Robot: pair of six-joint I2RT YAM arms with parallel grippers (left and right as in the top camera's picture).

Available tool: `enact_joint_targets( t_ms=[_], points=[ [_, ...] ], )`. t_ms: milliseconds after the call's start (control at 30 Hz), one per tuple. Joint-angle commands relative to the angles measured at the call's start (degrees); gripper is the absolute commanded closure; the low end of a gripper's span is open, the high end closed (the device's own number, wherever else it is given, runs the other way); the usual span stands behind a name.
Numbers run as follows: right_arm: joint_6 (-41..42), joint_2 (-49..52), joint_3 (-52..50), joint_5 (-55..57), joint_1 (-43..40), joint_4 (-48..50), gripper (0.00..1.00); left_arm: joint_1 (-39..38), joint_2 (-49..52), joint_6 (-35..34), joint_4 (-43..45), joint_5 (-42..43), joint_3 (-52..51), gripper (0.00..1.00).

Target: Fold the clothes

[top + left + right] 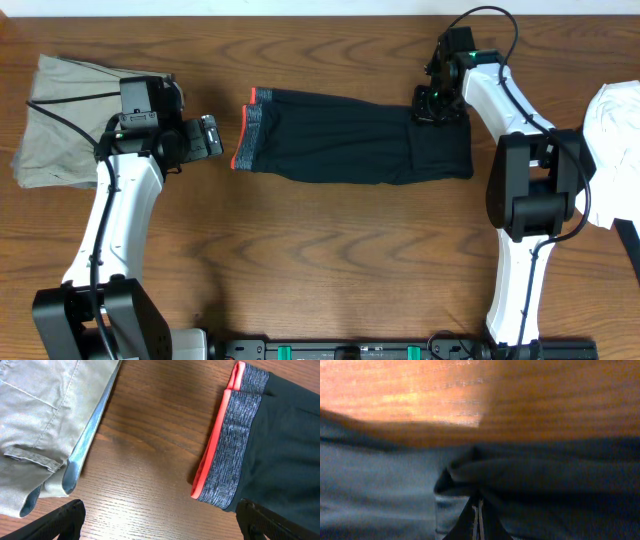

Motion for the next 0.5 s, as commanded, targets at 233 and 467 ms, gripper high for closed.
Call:
enact_joint_targets(
  t_ms=[233,467],
  points=[
    [0.22,-17.77,11.06,-0.20,-2.29,-10.38,0.52,-0.02,1.51,-0.72,-0.04,0.17,-0.24,0.02],
    [-2.21,-19.65,9.44,-0.24,-1.79,-20.68,0.58,-0.04,1.51,-0.74,0.98,0.17,-0.28,0.02]
  ],
)
